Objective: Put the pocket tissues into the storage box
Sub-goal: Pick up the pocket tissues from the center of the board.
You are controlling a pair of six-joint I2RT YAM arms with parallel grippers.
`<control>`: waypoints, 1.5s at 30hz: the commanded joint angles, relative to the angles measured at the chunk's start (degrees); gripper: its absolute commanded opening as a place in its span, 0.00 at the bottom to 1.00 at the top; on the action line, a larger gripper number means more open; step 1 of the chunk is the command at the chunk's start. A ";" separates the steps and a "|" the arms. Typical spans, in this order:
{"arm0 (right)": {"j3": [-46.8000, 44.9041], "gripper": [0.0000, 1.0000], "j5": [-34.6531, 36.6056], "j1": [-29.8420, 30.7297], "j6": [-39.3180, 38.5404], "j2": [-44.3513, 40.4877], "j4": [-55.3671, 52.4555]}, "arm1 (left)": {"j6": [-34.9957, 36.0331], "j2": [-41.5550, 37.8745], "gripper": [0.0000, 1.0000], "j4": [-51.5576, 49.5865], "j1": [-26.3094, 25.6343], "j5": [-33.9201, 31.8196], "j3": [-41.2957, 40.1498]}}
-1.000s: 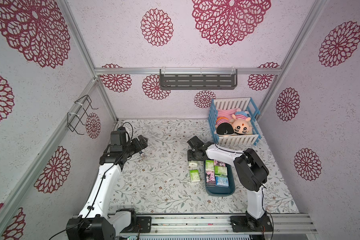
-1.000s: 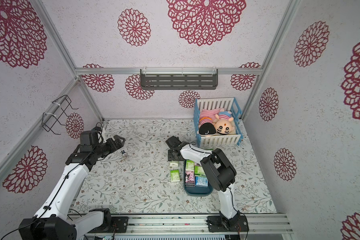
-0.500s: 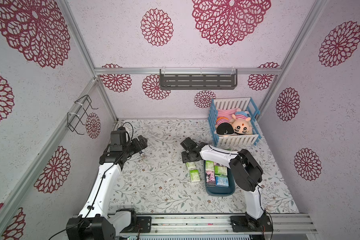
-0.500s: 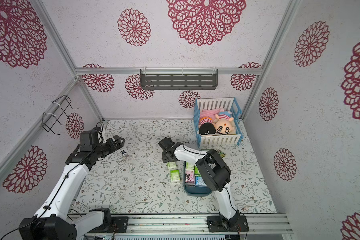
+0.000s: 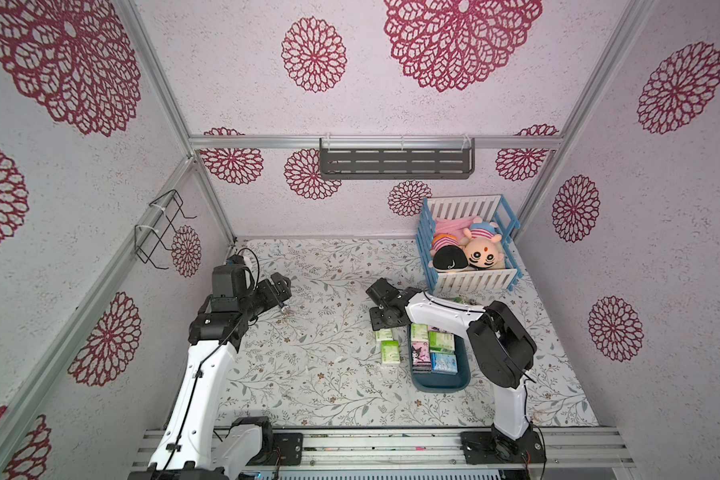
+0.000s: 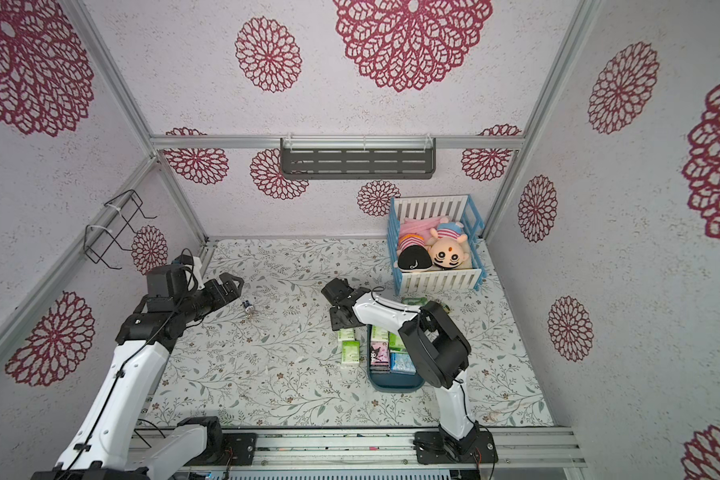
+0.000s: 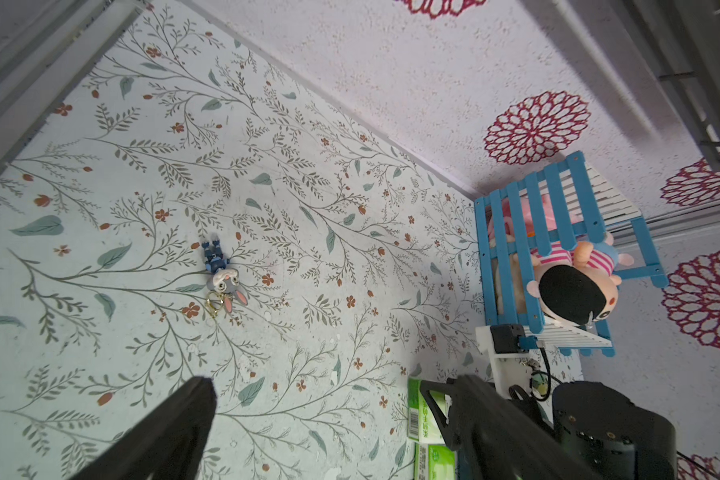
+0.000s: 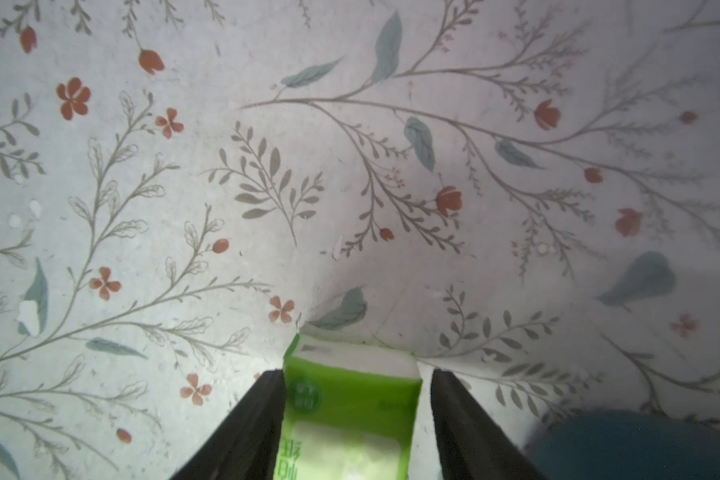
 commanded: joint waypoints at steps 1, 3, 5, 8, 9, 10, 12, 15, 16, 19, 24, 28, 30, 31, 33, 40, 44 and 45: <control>0.04 0.62 3.09 0.19 0.69 -4.29 1.12 | -1.01 -2.57 0.97 -1.01 0.44 -1.14 0.10; -1.38 0.62 3.73 0.21 1.72 -5.09 1.54 | -1.60 -2.41 0.97 -2.08 0.44 -0.19 1.13; -2.99 0.61 3.39 0.12 2.31 -5.59 3.88 | -1.10 -2.32 0.97 -5.52 0.46 0.18 3.67; -1.31 0.60 3.20 0.32 2.40 -4.94 4.39 | 1.00 -3.74 0.97 -8.24 0.46 -1.46 4.95; -0.15 0.60 3.55 0.44 2.68 -4.89 3.70 | 1.27 -4.38 0.97 -7.70 0.44 -2.42 4.14; 0.56 0.60 3.96 0.58 2.93 -5.25 3.01 | 1.21 -4.77 0.97 -6.85 0.47 -2.66 3.23; 1.32 0.61 4.91 0.80 3.69 -6.75 2.30 | 0.22 -4.64 0.97 -4.20 0.44 -1.40 0.91; 1.32 0.62 5.79 0.72 4.27 -8.18 0.89 | -2.04 -4.61 0.97 0.18 0.29 1.64 -1.64; 1.20 0.62 5.95 0.72 4.33 -8.23 0.35 | -2.46 -5.20 0.97 1.69 0.26 1.89 -2.46; 0.56 0.62 6.82 0.74 4.69 -8.23 -1.44 | -2.39 -7.27 0.97 5.21 0.26 1.17 -4.09; -2.77 0.62 2.45 0.72 5.57 -7.74 1.18 | -0.04 -5.24 0.97 3.24 0.26 1.48 -2.13; -4.47 0.62 -0.29 0.54 6.11 -6.46 3.88 | -0.42 -4.33 0.97 3.06 0.26 2.44 -2.66; -4.25 0.62 -0.92 0.54 6.36 -5.44 3.98 | -1.05 -4.60 0.97 4.63 0.26 2.50 -3.95; -4.18 0.62 -1.26 0.54 6.46 -4.76 4.02 | -1.36 -4.62 0.97 5.30 0.27 2.60 -4.41; -4.20 0.62 -2.51 0.54 6.65 -3.87 4.62 | -1.68 -4.43 0.97 5.88 0.19 3.15 -4.79; -3.56 0.58 -5.76 0.44 6.85 -0.42 4.06 | -1.76 -3.72 0.97 6.34 0.19 3.17 -5.23; -4.01 0.56 -5.79 0.50 6.65 0.15 3.54 | -1.73 -3.64 0.97 6.59 0.18 2.91 -5.32; -3.95 0.55 -5.80 0.58 6.52 0.36 3.43 | -1.68 -3.55 0.97 6.74 0.18 2.91 -5.26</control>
